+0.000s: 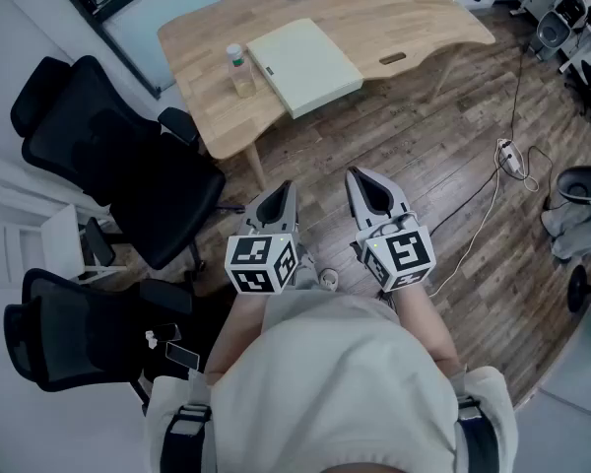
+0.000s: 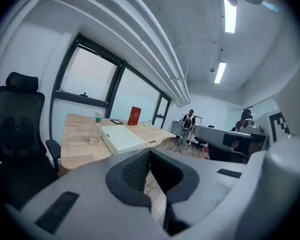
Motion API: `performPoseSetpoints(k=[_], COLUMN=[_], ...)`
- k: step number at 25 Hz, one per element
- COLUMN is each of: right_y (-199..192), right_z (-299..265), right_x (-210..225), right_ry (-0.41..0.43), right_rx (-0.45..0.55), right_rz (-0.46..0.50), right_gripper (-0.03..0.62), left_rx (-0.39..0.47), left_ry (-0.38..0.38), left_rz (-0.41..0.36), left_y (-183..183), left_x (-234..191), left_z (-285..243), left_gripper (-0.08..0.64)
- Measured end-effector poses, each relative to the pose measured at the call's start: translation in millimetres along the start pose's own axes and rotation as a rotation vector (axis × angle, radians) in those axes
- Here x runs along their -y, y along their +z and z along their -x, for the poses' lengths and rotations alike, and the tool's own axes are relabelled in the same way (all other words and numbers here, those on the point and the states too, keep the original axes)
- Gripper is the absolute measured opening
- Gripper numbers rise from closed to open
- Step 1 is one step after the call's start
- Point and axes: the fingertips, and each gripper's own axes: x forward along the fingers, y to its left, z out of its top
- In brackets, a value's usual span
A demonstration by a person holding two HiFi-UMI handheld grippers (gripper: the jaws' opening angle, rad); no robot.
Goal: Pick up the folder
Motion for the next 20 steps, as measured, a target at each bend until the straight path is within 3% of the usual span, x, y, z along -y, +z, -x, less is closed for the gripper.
performPoseSetpoints(k=[7, 20], right_y=[-4.1, 2.9], right_z=[35.9, 46.8], right_x=[-10.9, -3.7], right_ry=[0.012, 0.049], right_rx=[0.019, 0.046], right_rz=[-0.021, -0.050], right_gripper=[0.018, 0.018], left_rx=[0.030, 0.031], left_ry=[0.013, 0.027], left_rz=[-0.020, 0.025], left_y=[-0.7, -1.6], left_x=[19.7, 27.5], left_z=[26.5, 22.9], left_gripper=[0.021, 0.021])
